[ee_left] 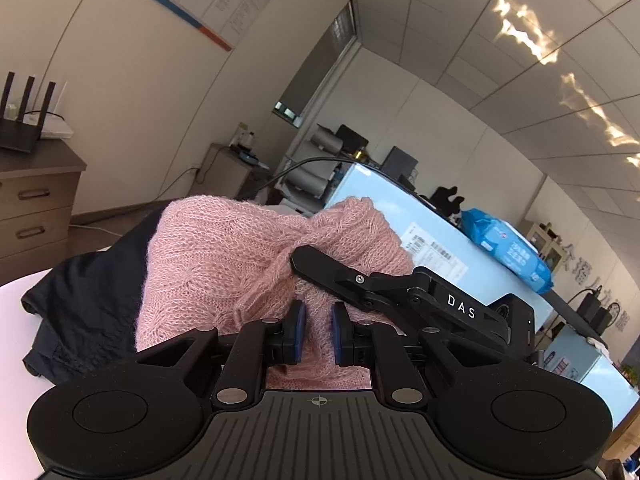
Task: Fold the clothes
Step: 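Carry the sweater bundle with both grippers onto the black clothing pile, then open both grippers and release the sweater bundle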
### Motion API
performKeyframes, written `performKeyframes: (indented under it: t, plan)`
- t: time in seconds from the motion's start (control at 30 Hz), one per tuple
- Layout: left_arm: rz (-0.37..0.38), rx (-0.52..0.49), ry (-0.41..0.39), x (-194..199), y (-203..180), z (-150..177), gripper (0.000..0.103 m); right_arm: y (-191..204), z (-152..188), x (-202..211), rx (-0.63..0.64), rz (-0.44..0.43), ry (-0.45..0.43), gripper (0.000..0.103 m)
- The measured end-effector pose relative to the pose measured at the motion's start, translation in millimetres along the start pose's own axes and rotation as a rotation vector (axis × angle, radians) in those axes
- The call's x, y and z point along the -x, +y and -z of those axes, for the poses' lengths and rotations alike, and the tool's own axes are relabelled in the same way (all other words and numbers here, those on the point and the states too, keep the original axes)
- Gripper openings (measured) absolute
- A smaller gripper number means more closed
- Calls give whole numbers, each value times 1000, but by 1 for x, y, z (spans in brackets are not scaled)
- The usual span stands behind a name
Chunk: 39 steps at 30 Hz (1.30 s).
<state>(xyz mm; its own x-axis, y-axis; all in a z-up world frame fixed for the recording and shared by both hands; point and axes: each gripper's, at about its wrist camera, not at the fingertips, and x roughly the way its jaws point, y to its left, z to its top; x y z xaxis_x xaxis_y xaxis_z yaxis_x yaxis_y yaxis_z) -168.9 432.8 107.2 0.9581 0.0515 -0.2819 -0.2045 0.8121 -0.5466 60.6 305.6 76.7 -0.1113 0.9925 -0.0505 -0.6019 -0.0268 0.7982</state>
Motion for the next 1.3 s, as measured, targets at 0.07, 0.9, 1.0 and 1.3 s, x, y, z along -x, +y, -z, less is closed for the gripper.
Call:
performKeyframes:
  t: [0.07,0.9,1.0,1.3]
  plan:
    - [-8,49,35,-13,18,0,13,-15,0,-21,-7,50,12,53]
    - [-16,-64,-90,-39,23,32,83,-10,4,-6,142,218,-150,103]
    - [-46,-106,-101,-35,10,35,83,22,5,21,334,270,-248,103]
    - [-134,-165,-253,10,-30,44,88,75,26,120,451,510,-196,103]
